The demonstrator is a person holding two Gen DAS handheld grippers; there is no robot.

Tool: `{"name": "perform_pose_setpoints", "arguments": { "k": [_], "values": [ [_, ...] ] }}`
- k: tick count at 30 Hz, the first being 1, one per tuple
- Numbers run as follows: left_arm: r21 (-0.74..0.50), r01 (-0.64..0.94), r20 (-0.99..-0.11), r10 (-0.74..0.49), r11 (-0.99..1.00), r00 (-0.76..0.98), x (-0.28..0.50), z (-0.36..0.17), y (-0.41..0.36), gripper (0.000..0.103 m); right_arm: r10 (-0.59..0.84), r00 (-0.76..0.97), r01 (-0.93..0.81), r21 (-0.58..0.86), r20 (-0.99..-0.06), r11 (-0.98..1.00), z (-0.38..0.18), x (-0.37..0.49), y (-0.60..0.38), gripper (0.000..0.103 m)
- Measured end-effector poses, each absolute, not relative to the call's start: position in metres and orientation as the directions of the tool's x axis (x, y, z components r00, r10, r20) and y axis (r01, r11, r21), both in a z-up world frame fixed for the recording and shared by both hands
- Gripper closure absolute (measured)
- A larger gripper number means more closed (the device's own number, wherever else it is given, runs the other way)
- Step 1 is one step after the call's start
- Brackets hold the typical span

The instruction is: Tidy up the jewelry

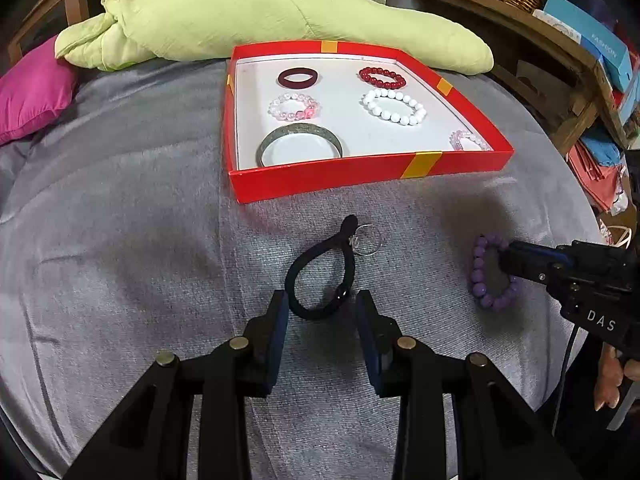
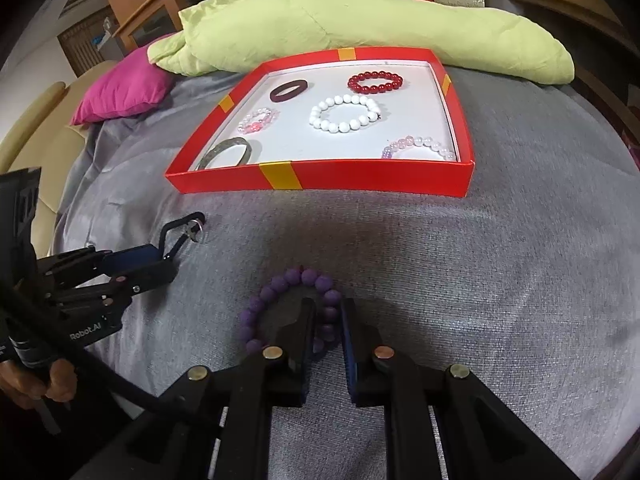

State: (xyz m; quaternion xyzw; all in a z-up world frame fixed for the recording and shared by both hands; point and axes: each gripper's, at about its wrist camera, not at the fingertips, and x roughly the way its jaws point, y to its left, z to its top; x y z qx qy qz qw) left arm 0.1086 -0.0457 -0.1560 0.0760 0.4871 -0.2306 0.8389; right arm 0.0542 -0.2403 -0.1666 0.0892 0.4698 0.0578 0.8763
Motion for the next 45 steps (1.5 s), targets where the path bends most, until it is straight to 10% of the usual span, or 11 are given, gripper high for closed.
{"name": "perform_pose_setpoints", "arguments": {
  "k": [24, 33, 45],
  "values": [
    [-0.152, 0.456, -0.847, -0.354, 0.877, 0.398, 0.109, -0.158, -0.044, 0.05, 0.189, 0.555, -0.001, 0.226, -0.81, 0.974, -0.168, 0.056, -0.244, 0.09],
    [-0.15, 0.465, -0.82, -0.372, 0.873, 0.435, 0.107, -0.152, -0.041, 0.095, 0.183, 0.556, -0.005, 0.217, -0.81, 0.976, -0.168, 0.056, -0.243, 0.09],
    [-0.139, 0.502, -0.769, -0.413, 0.853, 0.489, 0.097, -0.135, -0.043, 0.097, 0.198, 0.629, 0.024, 0.273, -0.751, 0.962, -0.151, 0.049, -0.257, 0.09]
  ]
}}
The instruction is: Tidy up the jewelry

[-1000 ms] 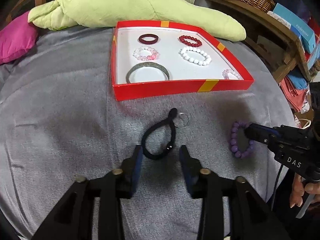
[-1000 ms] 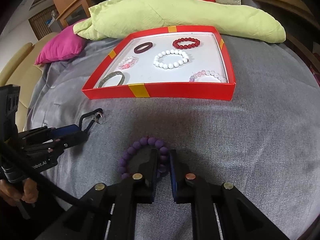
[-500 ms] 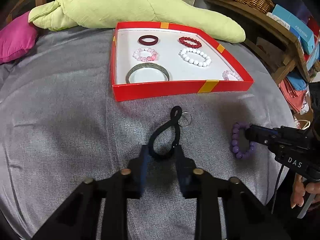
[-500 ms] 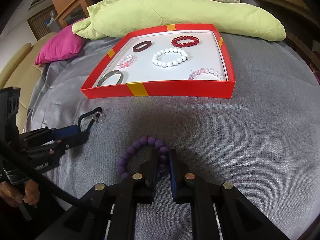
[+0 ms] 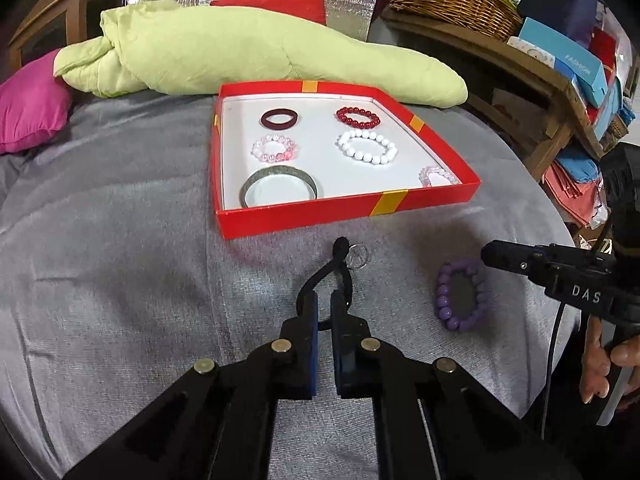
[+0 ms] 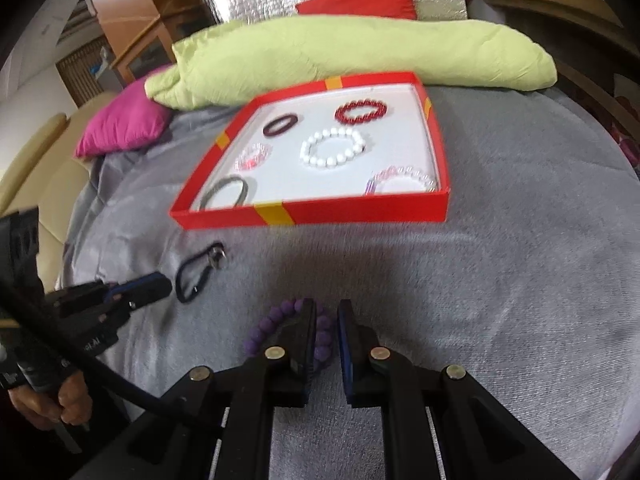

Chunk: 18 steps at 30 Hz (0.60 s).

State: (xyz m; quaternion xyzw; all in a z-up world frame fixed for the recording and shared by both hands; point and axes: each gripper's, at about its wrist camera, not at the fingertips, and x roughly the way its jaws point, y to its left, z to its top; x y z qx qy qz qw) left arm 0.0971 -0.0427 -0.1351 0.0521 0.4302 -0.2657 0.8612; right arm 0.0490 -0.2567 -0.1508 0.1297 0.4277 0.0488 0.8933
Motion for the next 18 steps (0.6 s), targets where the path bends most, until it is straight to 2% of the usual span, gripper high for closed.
{"name": "perform_pose_setpoints", "arguments": {
  "k": [4, 7, 8, 9, 10, 11, 12, 18],
  "values": [
    [-0.119, 0.49, -0.777, -0.388, 0.863, 0.496, 0.099, -0.135, -0.045, 0.097, 0.206, 0.629, 0.035, 0.293, -0.749, 0.956, -0.149, 0.05, -0.262, 0.09],
    [-0.104, 0.481, -0.784, -0.37, 0.87, 0.498, 0.1, -0.137, -0.045, 0.089, 0.219, 0.615, 0.045, 0.311, -0.758, 0.949, -0.15, 0.051, -0.264, 0.089],
    [-0.101, 0.477, -0.787, -0.364, 0.873, 0.499, 0.101, -0.138, -0.045, 0.076, 0.228, 0.605, 0.048, 0.32, -0.763, 0.946, -0.152, 0.052, -0.265, 0.086],
    [-0.092, 0.47, -0.788, -0.353, 0.878, 0.505, 0.101, -0.138, -0.044, 0.065, 0.237, 0.598, 0.049, 0.33, -0.766, 0.943, -0.153, 0.052, -0.266, 0.076],
    [-0.083, 0.464, -0.785, -0.345, 0.882, 0.514, 0.101, -0.138, -0.044, 0.062, 0.257, 0.583, 0.047, 0.347, -0.771, 0.937, -0.155, 0.053, -0.266, 0.068],
    [-0.082, 0.463, -0.783, -0.344, 0.882, 0.518, 0.101, -0.138, -0.043, 0.061, 0.263, 0.572, 0.046, 0.351, -0.777, 0.935, -0.156, 0.053, -0.266, 0.051],
    [-0.085, 0.464, -0.781, -0.348, 0.882, 0.519, 0.102, -0.137, -0.043, 0.061, 0.256, 0.568, 0.044, 0.339, -0.782, 0.94, -0.157, 0.053, -0.264, 0.042],
    [-0.073, 0.474, -0.799, -0.336, 0.877, 0.499, 0.107, -0.144, -0.052, 0.06, 0.254, 0.541, -0.019, 0.29, -0.802, 0.957, -0.161, 0.051, -0.25, 0.042]
  ]
}}
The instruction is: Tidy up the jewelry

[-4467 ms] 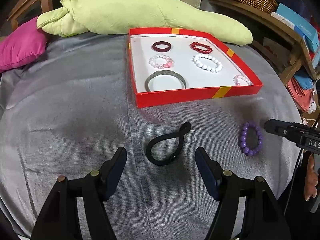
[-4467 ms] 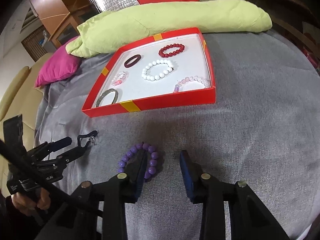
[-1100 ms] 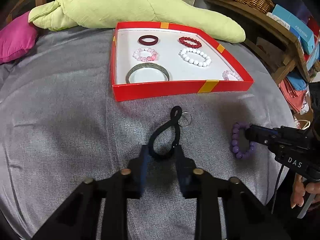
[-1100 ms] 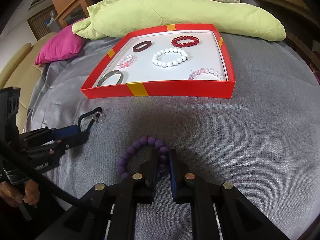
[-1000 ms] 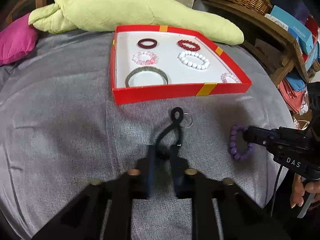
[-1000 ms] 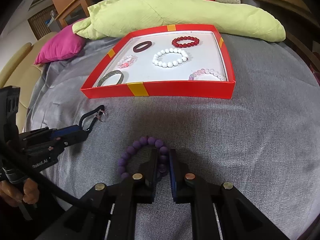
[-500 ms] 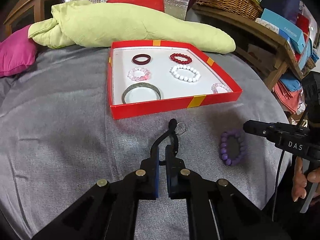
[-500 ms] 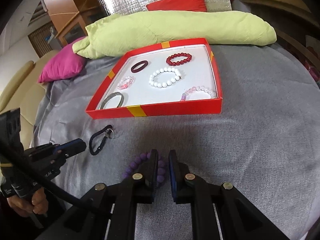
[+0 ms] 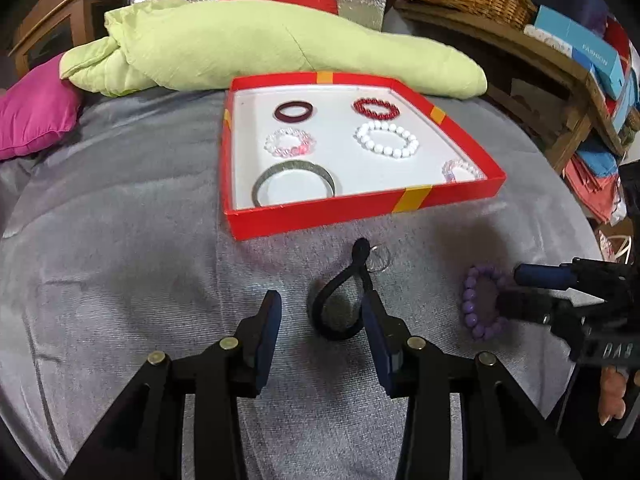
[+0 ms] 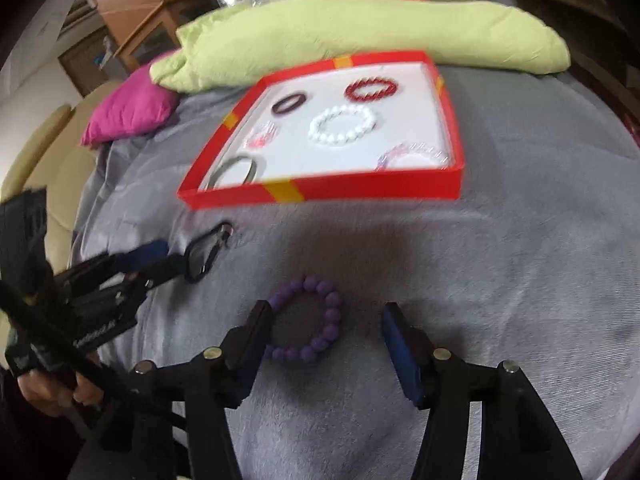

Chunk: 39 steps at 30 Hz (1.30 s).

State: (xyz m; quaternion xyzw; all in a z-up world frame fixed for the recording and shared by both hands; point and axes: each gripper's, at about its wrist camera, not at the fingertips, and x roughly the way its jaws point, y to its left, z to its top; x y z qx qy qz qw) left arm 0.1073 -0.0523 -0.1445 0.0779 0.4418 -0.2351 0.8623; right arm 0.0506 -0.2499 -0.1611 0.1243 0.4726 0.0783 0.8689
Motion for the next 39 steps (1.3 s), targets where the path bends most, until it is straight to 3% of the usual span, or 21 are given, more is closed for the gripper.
{"name": "perform_pose_setpoints", "arguments": {
  "k": [5, 8, 10, 11, 13, 14, 18, 20, 28, 30, 34, 39],
  "values": [
    [-0.081, 0.485, -0.814, -0.339, 0.871, 0.472, 0.11, -0.151, -0.055, 0.062, 0.245, 0.528, -0.085, 0.237, -0.813, 0.968, -0.164, 0.048, -0.233, 0.038],
    [-0.087, 0.496, -0.816, -0.347, 0.864, 0.462, 0.108, -0.152, -0.055, 0.079, 0.225, 0.523, -0.12, 0.19, -0.822, 0.974, -0.168, 0.047, -0.222, 0.035],
    [-0.094, 0.498, -0.811, -0.356, 0.862, 0.464, 0.106, -0.151, -0.053, 0.085, 0.211, 0.528, -0.134, 0.165, -0.822, 0.977, -0.168, 0.047, -0.217, 0.033],
    [-0.097, 0.499, -0.808, -0.36, 0.861, 0.465, 0.106, -0.151, -0.052, 0.095, 0.206, 0.531, -0.142, 0.154, -0.822, 0.978, -0.168, 0.046, -0.215, 0.033],
    [-0.105, 0.498, -0.806, -0.367, 0.861, 0.464, 0.106, -0.15, -0.051, 0.095, 0.19, 0.537, -0.154, 0.126, -0.822, 0.98, -0.17, 0.045, -0.211, 0.034],
    [-0.103, 0.496, -0.805, -0.365, 0.862, 0.467, 0.106, -0.15, -0.05, 0.096, 0.173, 0.543, -0.16, 0.101, -0.822, 0.982, -0.17, 0.045, -0.208, 0.038],
    [-0.105, 0.501, -0.799, -0.373, 0.859, 0.471, 0.104, -0.148, -0.049, 0.096, 0.105, 0.573, -0.164, 0.012, -0.812, 0.986, -0.171, 0.043, -0.205, 0.073],
    [-0.108, 0.503, -0.793, -0.38, 0.857, 0.476, 0.103, -0.146, -0.048, 0.096, 0.091, 0.582, -0.155, 0.0, -0.808, 0.988, -0.17, 0.044, -0.209, 0.083],
    [-0.089, 0.499, -0.758, -0.384, 0.862, 0.527, 0.094, -0.132, -0.044, 0.096, 0.107, 0.614, -0.086, 0.069, -0.782, 0.994, -0.16, 0.045, -0.229, 0.083],
    [-0.096, 0.497, -0.746, -0.393, 0.862, 0.538, 0.093, -0.128, -0.041, 0.096, 0.121, 0.631, -0.08, 0.091, -0.767, 0.993, -0.155, 0.043, -0.231, 0.099],
    [-0.107, 0.493, -0.712, -0.413, 0.863, 0.568, 0.09, -0.12, -0.034, 0.096, 0.175, 0.657, -0.066, 0.176, -0.733, 0.982, -0.145, 0.042, -0.241, 0.099],
    [-0.08, 0.484, -0.739, -0.378, 0.871, 0.558, 0.094, -0.125, -0.038, 0.096, 0.192, 0.651, -0.056, 0.206, -0.734, 0.977, -0.145, 0.045, -0.244, 0.099]
  ]
}}
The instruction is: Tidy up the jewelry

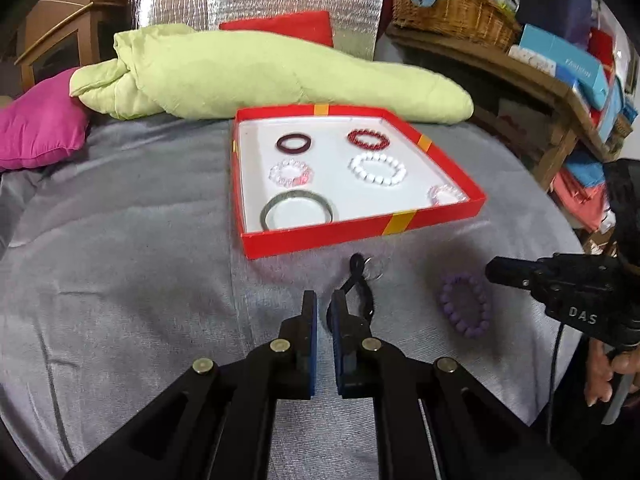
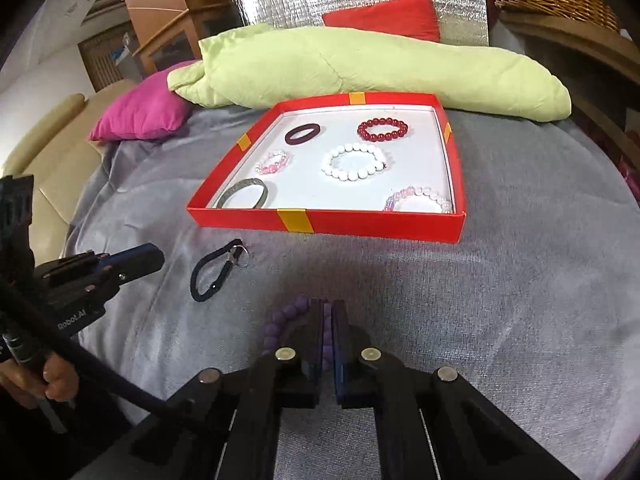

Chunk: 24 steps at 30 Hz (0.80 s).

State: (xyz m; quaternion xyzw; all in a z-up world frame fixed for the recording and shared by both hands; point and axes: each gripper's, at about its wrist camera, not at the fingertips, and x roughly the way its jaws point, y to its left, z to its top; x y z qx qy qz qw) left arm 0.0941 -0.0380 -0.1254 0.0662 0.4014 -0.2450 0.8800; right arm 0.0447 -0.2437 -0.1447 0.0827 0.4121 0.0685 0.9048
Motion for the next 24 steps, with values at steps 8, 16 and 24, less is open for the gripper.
{"name": "perform_pose_setpoints", "arguments": {
  "k": [8, 16, 24],
  "values": [
    [0.053, 0.442, -0.758, -0.252, 0.895, 0.601, 0.092, -0.133, -0.045, 0.059, 0.214, 0.606, -0.036, 0.242, -0.766, 0.969, -0.152, 0.05, -0.246, 0.094],
    [0.062, 0.41, -0.754, -0.227, 0.91, 0.616, 0.095, -0.132, -0.04, 0.058, 0.21, 0.596, -0.063, 0.216, -0.775, 0.974, -0.153, 0.048, -0.238, 0.039],
    [0.082, 0.412, -0.756, -0.213, 0.907, 0.619, 0.096, -0.133, -0.046, 0.058, 0.136, 0.568, -0.096, 0.098, -0.812, 0.991, -0.168, 0.047, -0.223, 0.065]
  ]
}}
